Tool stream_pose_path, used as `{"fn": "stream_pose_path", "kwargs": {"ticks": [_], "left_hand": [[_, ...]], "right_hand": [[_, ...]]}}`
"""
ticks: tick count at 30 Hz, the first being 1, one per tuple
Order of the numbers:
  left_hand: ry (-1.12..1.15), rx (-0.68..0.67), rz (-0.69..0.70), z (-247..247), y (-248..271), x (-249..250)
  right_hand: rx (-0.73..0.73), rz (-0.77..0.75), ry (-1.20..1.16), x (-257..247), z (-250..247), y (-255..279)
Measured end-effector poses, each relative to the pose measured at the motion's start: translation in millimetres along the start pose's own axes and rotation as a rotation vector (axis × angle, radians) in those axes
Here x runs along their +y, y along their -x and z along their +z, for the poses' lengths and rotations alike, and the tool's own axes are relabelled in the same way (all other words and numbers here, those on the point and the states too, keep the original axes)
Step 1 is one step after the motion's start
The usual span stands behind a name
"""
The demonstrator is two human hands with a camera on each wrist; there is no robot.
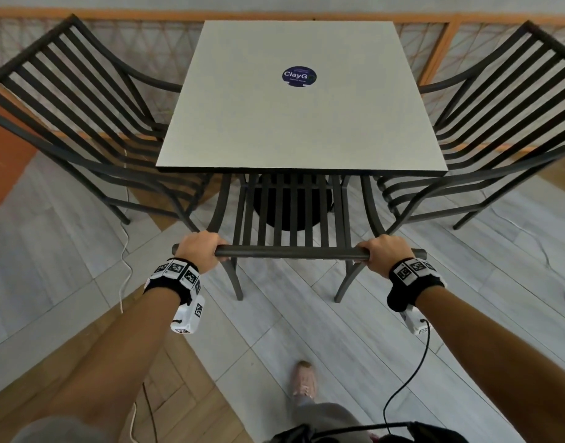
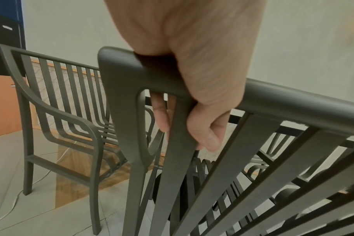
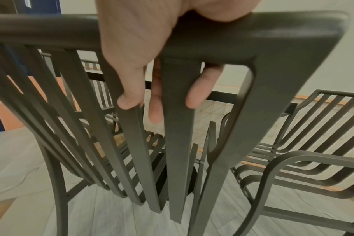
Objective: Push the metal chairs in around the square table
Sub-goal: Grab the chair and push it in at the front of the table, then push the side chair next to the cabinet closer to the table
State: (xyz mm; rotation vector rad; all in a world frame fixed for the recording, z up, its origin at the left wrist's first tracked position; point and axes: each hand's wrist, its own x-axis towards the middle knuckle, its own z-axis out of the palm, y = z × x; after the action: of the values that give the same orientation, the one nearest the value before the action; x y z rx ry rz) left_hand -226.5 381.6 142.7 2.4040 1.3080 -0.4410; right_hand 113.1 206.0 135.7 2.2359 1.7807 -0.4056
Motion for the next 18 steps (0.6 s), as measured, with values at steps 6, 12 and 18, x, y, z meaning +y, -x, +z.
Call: {"fn": "stream_pose_path", "kwargs": {"ticks": [6, 12, 18], "left_hand": [[0.096, -0.02, 0.044, -4.7, 0.2, -4.5], [0.356, 0.014, 0.084, -22.8, 27.2, -42.3], [0.456, 0.271, -0.034, -62.6, 41.5, -130.0]], "right_hand": [[0.032, -0.045, -0.026, -15.2, -5.1, 0.7], [-0.016, -0.354, -0.173, -94.5, -49.6, -15.3], [-0.008, -0.633, -0.263, -201.8, -122.4, -65.5]]}}
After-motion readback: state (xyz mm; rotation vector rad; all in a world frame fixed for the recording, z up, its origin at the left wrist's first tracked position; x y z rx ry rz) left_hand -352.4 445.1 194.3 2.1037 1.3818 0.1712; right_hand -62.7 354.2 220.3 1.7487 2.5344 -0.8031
